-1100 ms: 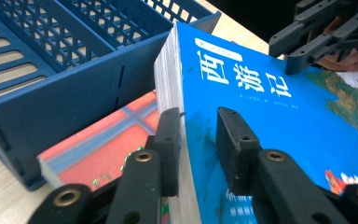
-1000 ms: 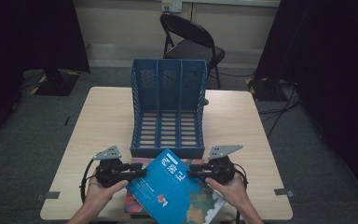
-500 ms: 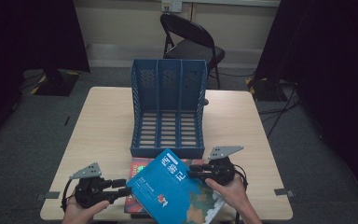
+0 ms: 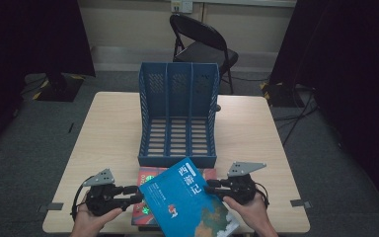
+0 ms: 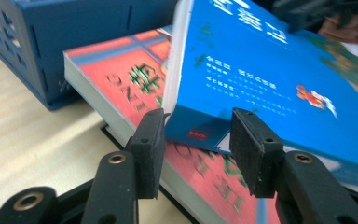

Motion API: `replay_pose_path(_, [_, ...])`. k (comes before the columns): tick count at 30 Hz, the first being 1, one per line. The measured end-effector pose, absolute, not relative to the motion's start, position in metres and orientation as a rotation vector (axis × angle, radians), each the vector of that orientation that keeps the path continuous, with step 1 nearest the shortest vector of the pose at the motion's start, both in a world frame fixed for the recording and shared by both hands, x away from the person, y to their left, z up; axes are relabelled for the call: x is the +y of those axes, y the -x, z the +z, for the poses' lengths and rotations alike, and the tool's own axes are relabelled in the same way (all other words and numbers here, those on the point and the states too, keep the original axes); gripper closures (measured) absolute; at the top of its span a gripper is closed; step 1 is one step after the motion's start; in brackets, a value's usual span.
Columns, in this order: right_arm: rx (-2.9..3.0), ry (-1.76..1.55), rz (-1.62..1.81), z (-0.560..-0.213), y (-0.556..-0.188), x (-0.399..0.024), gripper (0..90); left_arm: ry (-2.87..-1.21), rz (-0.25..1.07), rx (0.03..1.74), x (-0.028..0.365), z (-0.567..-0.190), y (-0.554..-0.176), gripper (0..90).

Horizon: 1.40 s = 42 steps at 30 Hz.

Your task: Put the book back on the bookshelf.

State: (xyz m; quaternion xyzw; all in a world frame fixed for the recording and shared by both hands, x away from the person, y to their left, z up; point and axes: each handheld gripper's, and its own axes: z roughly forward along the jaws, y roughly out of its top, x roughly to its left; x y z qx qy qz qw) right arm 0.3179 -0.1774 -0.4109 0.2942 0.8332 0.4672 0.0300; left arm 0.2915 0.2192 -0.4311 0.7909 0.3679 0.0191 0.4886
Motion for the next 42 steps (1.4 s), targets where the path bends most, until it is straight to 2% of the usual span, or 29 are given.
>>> replay_pose_path(3, [2.558,-0.924,1.443,-0.411,-0.311,-0.183,70.3,-1.944,0.081,0.884,0.212,-0.428,-0.297,61.5])
replay_pose_path(11, [2.506,-0.982,1.455,-0.413,-0.293,-0.2,70.3,-1.939,0.086,0.918,0.193,-0.426,-0.332,61.3])
replay_pose_path(14, [2.499,-0.981,1.453,-0.413,-0.29,-0.201,70.2,-1.911,0.135,0.944,0.186,-0.428,-0.336,61.4])
replay_pose_path(15, [2.491,-0.975,1.46,-0.414,-0.289,-0.202,70.1,-1.898,0.119,0.968,0.187,-0.428,-0.337,60.9])
replay_pose_path(17, [2.492,-0.964,1.477,-0.414,-0.289,-0.203,69.7,-1.896,0.083,0.987,0.188,-0.426,-0.336,51.0])
replay_pose_path(18, [2.483,-0.962,1.478,-0.413,-0.292,-0.203,65.2,-1.89,0.049,0.972,0.189,-0.425,-0.333,49.6])
replay_pose_path(23, [2.479,-0.965,1.465,-0.415,-0.296,-0.198,56.5,-1.879,0.016,0.91,0.184,-0.418,-0.315,46.2])
replay_pose_path(24, [2.472,-0.972,1.471,-0.416,-0.298,-0.196,51.9,-1.882,-0.003,0.904,0.181,-0.418,-0.313,46.1])
replay_pose_path(25, [2.472,-0.972,1.471,-0.416,-0.298,-0.196,51.9,-1.895,-0.017,0.889,0.177,-0.42,-0.311,46.1])
replay_pose_path(26, [2.466,-0.98,1.477,-0.418,-0.297,-0.195,50.7,-1.906,-0.044,0.875,0.173,-0.422,-0.31,42.1])
replay_pose_path(27, [2.466,-0.98,1.477,-0.418,-0.297,-0.195,50.7,-1.916,-0.024,0.883,0.17,-0.424,-0.308,42.1])
replay_pose_path(29, [2.459,-1.01,1.479,-0.418,-0.296,-0.194,50.2,-1.91,-0.022,0.912,0.168,-0.427,-0.309,36.3])
replay_pose_path(34, [2.459,-1.034,1.46,-0.417,-0.296,-0.191,50.0,-1.899,-0.06,0.938,0.17,-0.429,-0.318,36.0])
replay_pose_path(42, [2.422,-1.066,1.455,-0.419,-0.291,-0.185,48.7,-1.923,-0.01,0.933,0.168,-0.426,-0.331,35.9])
